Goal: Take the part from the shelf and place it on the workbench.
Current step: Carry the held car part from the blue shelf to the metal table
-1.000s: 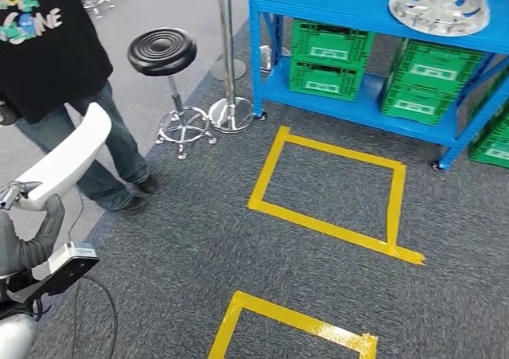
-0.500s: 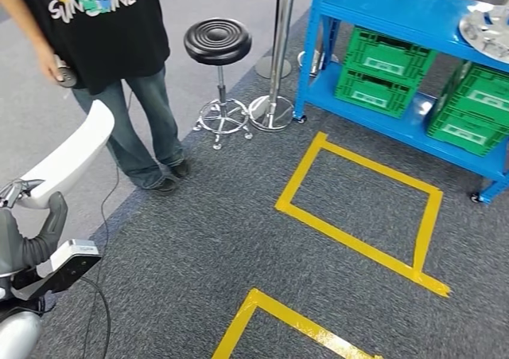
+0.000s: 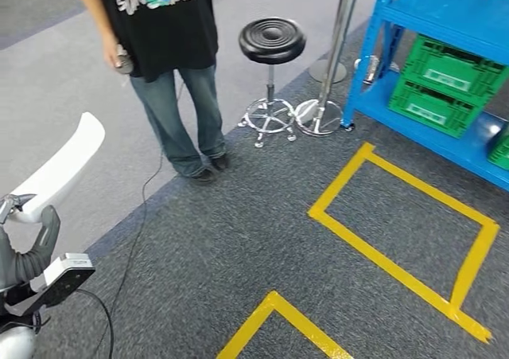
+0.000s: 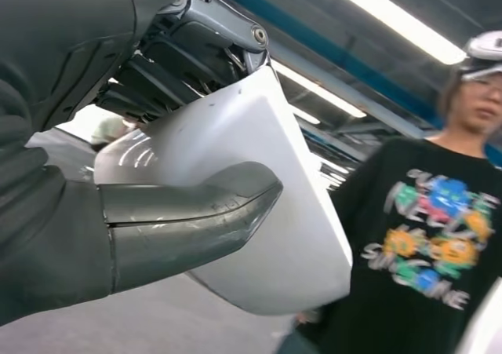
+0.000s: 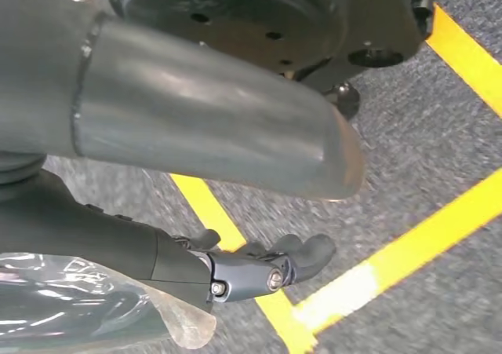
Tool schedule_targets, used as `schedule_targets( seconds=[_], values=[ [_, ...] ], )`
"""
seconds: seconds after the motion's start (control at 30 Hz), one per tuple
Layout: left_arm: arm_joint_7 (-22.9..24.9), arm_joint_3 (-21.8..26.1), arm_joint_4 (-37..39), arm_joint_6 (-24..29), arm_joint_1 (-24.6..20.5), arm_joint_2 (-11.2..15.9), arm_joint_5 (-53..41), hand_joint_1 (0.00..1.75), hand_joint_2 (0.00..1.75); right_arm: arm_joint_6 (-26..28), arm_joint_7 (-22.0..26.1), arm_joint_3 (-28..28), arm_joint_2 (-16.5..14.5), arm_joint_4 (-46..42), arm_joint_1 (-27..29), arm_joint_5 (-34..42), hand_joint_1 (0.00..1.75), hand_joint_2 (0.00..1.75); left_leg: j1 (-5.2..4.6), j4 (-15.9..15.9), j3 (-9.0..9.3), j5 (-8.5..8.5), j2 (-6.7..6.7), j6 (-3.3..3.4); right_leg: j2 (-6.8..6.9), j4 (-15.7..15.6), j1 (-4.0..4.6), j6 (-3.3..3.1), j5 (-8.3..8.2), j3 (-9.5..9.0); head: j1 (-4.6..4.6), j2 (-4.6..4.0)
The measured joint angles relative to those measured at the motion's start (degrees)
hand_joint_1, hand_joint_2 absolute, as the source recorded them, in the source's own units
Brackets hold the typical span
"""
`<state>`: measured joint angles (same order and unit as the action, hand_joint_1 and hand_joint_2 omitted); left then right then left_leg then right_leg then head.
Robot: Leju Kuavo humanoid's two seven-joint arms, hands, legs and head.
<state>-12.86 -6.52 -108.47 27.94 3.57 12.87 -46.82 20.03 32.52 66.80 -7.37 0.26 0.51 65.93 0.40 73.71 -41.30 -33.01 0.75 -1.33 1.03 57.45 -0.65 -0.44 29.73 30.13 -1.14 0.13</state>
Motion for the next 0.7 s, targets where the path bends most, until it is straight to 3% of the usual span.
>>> schedule_targets(
  seconds=[0.03, 0.07, 0.1, 0.17, 0.23, 0.3, 0.37, 0.43, 0.5, 0.53, 0.57, 0.63, 0.7],
  values=[
    [-0.2, 0.1, 0.0, 0.0, 0.1, 0.0, 0.0, 1.75, 1.75, 0.3, 0.5, 0.0, 0.0, 0.0, -0.1, -0.1, 0.00, 0.00, 0.09, 0.1, 0.11, 0.52, -0.15, -0.02, 0.82, 0.0, 0.07, -0.01, 0.08, -0.05, 0.00, 0.00],
    [-0.4, 0.3, 0.0, 0.1, 0.2, -0.1, 0.1, 1.75, 1.75, 0.4, 1.0, 0.0, 0.0, 0.0, -0.2, -0.1, 0.00, 0.00, 0.13, -1.9, 1.32, 1.95, -0.37, 0.06, 1.57, 0.0, 0.13, 0.01, 0.18, -0.16, 0.00, 0.00],
    [-0.5, 0.4, 0.0, 0.2, 0.3, -0.1, 0.2, 1.75, 1.75, 0.4, 1.5, 0.0, 0.0, 0.0, -0.4, 0.0, 0.00, 0.00, 0.08, -5.6, 3.39, 3.91, -0.99, 0.25, 2.23, 0.0, 0.18, 0.07, 0.31, -0.33, 0.00, 0.00],
    [-1.0, 0.7, 0.0, 0.4, 0.2, -0.3, 0.5, 1.75, 1.75, 0.0, 2.2, -0.2, 0.0, 0.0, -0.7, 0.3, 0.00, 0.00, -0.44, -12.6, 7.14, 6.02, -3.15, 0.89, 3.38, 0.0, 0.43, 0.39, 0.60, -0.58, 0.00, 0.00],
    [-1.5, 0.9, 0.1, 0.6, 0.1, -0.4, 1.1, 1.75, 1.75, -0.8, 2.6, -0.5, 0.0, 0.0, -0.9, 0.8, 0.00, 0.00, -1.00, -15.1, 8.12, 5.97, -4.09, 1.57, 4.51, 0.0, 0.66, 0.86, 0.76, -0.64, 0.11, 0.00],
    [-1.7, 1.1, 0.3, 0.7, -0.1, -0.5, 1.6, 1.75, 1.75, -1.7, 2.9, -0.8, 0.0, 0.0, -1.4, 1.1, 0.00, 0.00, -0.98, -15.6, 8.00, 6.23, -3.11, 2.23, 5.16, -0.1, 0.64, 1.45, 0.99, -0.67, 0.19, 0.00],
    [-1.8, 1.3, 0.4, 0.6, -0.8, -0.6, 1.9, 1.75, 1.75, -2.3, 3.0, -1.0, 0.1, 0.0, -2.0, 1.1, 0.00, 0.00, -0.66, -16.2, 8.15, 6.62, -2.13, 2.89, 2.92, 1.9, 0.49, 2.00, 2.55, 0.28, 0.28, 0.00],
    [-1.8, 1.4, 0.7, 0.4, -2.0, -0.6, 2.3, 1.75, 1.75, -2.8, 2.8, -1.0, 0.2, 0.0, -2.4, 1.1, 0.00, 0.00, -0.49, -16.4, 8.14, 6.81, -1.08, 3.29, -0.10, 8.6, 0.40, 2.28, 5.86, 3.51, 0.51, 0.00],
    [-1.9, 1.5, 1.1, 0.0, -2.6, -0.8, 2.5, 1.75, 1.75, -3.1, 2.5, -1.0, 0.3, 0.0, -2.5, 1.0, 0.00, 0.00, -0.49, -16.4, 8.09, 6.83, 0.16, 3.39, -0.87, 15.5, 0.40, 2.46, 8.06, 7.20, 0.61, 0.00],
    [-2.0, 1.6, 1.3, -0.1, -2.7, -0.8, 2.5, 1.75, 1.75, -3.1, 2.4, -1.0, 0.4, 0.0, -2.5, 0.9, 0.00, 0.00, -0.47, -16.4, 8.11, 6.83, 0.86, 3.38, -0.94, 16.4, 0.38, 2.54, 7.56, 7.93, 0.61, 0.00],
    [-2.1, 1.7, 1.4, -0.2, -2.8, -0.9, 2.6, 1.75, 1.75, -3.1, 2.3, -1.0, 0.4, 0.0, -2.5, 0.9, 0.00, 0.00, -0.41, -16.3, 8.15, 6.81, 1.60, 3.35, -1.05, 15.0, 0.31, 2.61, 5.95, 7.59, 0.61, 0.00],
    [-2.2, 1.7, 1.7, -0.2, -3.0, -1.1, 2.6, 1.75, 1.75, -3.1, 2.3, -1.0, 0.5, 0.0, -2.5, 0.8, 0.00, 0.00, -0.24, -16.0, 8.19, 6.66, 3.09, 3.09, -2.62, 7.6, -0.06, 2.69, 1.48, 4.56, 0.63, 0.00],
    [-2.3, 1.7, 1.8, -0.2, -3.2, -1.2, 2.6, 1.75, 1.75, -3.0, 2.3, -1.0, 0.6, 0.0, -2.5, 0.8, 0.00, 0.00, -0.18, -15.4, 7.77, 6.52, 4.43, 2.51, -4.89, 1.9, -0.43, 2.58, -0.36, 1.90, 0.62, 0.00]
  ],
)
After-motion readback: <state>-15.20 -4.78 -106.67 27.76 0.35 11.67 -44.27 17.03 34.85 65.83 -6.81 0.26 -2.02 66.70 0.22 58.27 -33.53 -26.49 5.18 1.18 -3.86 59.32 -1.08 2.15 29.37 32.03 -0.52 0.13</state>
